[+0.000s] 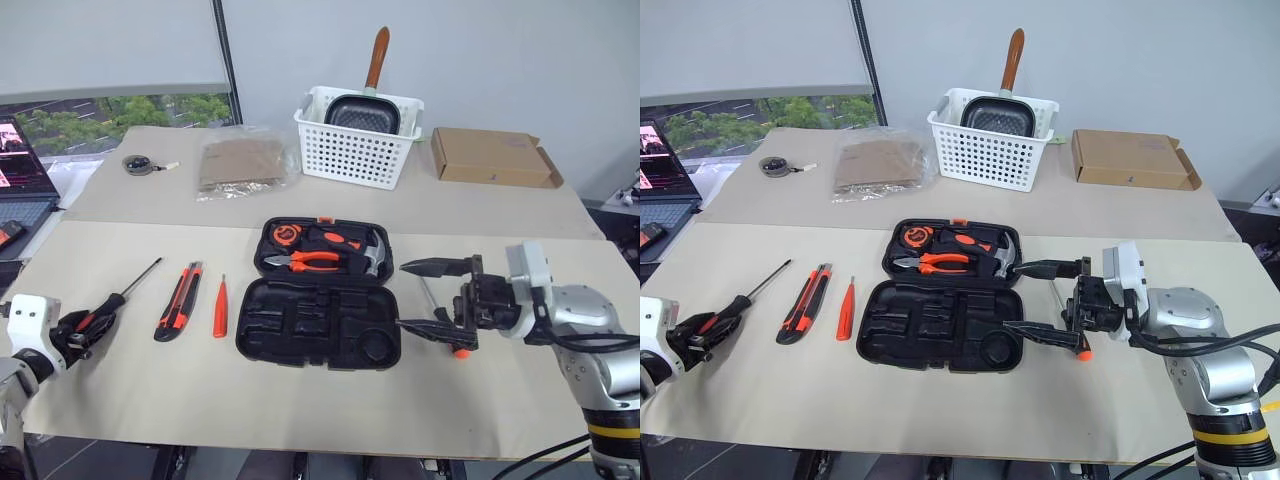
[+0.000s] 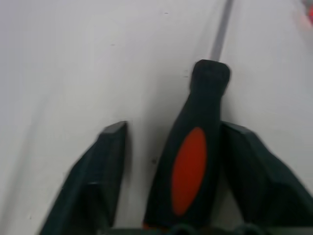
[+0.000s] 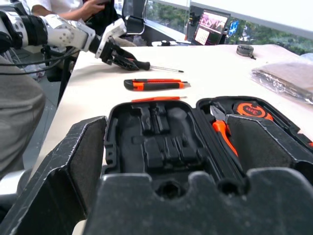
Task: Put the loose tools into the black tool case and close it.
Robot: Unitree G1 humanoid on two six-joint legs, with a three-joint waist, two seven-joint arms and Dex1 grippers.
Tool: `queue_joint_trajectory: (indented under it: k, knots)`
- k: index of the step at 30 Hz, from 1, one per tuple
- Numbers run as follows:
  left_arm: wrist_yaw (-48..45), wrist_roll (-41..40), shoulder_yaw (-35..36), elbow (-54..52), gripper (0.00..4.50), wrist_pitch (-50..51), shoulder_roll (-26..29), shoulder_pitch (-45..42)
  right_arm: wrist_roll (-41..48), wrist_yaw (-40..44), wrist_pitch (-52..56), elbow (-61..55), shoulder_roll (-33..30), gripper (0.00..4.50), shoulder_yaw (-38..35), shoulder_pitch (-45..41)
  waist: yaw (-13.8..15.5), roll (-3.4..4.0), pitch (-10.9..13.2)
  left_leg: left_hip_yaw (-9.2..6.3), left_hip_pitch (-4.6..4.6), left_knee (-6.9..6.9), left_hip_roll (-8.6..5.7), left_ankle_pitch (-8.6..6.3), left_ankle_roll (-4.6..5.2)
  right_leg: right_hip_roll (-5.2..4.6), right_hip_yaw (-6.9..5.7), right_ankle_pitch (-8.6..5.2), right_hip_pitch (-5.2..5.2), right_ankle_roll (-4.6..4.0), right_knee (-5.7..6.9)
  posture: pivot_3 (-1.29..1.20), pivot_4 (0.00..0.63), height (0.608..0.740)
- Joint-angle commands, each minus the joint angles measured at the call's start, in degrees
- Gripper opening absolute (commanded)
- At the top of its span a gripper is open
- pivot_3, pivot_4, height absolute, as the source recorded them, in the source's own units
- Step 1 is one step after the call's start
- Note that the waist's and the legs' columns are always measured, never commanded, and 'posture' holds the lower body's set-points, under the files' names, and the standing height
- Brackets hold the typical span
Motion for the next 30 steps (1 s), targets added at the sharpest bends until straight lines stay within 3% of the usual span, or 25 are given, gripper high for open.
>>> queue_joint_trajectory:
  k: [1,2,8,10,15,24,30]
  knots:
    - [-1.99,-0.92,1.49,1.89,1.24,-0.64,0.66,-0.07,1.55,-0.68,0.77,-2.28,-0.08,4.50,-1.26,-0.80,-0.05,-0.01,0.00,0.01,-0.01,0.00,0.06,0.01,-0.01,0.00,-0.04,0.01,-0.01,-0.01,0.00,0.00,0.150,0.700]
    - [-2.75,-1.94,2.15,0.94,0.98,-0.57,0.64,-0.34,1.60,-0.86,0.86,-2.37,-0.01,4.50,-1.44,-0.72,-0.09,-0.01,0.00,0.04,-0.01,0.00,0.11,0.00,-0.05,0.00,-0.12,0.04,-0.03,-0.05,-0.01,0.00,0.150,0.700]
    - [-8.15,-9.54,2.98,-10.83,0.99,1.16,0.56,-5.92,1.87,-1.39,1.12,-1.83,-0.81,4.50,-4.10,0.68,0.48,-0.58,0.07,0.09,-0.27,0.01,0.21,0.03,-0.14,-0.01,-0.39,0.18,-0.26,-0.28,-0.05,0.00,0.150,0.700]
    - [-11.21,-10.70,0.29,-15.46,0.99,1.84,1.15,-8.05,2.24,-1.62,1.51,-1.65,-1.22,4.50,-5.51,1.34,0.53,-0.70,0.04,0.08,-0.47,0.06,0.27,0.08,-0.23,0.01,-0.54,0.43,-0.36,-0.65,-0.08,0.00,0.150,0.700]
    - [-21.03,-8.72,-9.26,-20.16,0.99,-1.33,1.59,-15.27,1.91,-1.80,1.30,-0.88,-1.80,4.50,-8.83,3.81,0.09,-0.66,0.03,0.26,-0.50,0.08,0.21,0.08,-0.22,0.19,-0.60,0.51,-0.38,-0.65,-0.10,0.00,0.150,0.700]
    - [-36.93,4.93,-29.62,-3.91,0.99,-16.53,-2.83,-32.31,-2.37,-0.72,-3.38,0.60,-2.93,4.50,-14.65,12.41,-0.93,-0.66,0.04,0.49,-0.48,0.08,0.59,0.33,-0.10,0.92,-0.57,0.55,-0.12,-0.74,-0.08,0.00,0.150,0.700]
    - [-38.52,8.78,-33.88,6.02,0.99,-22.43,-9.45,-39.66,-2.71,-2.20,-5.08,-2.02,-2.16,4.50,-19.56,19.21,-1.01,-0.67,0.05,0.50,-0.52,0.31,0.72,0.45,0.18,0.97,-0.49,0.46,-0.12,-0.58,-0.06,0.00,0.150,0.700]
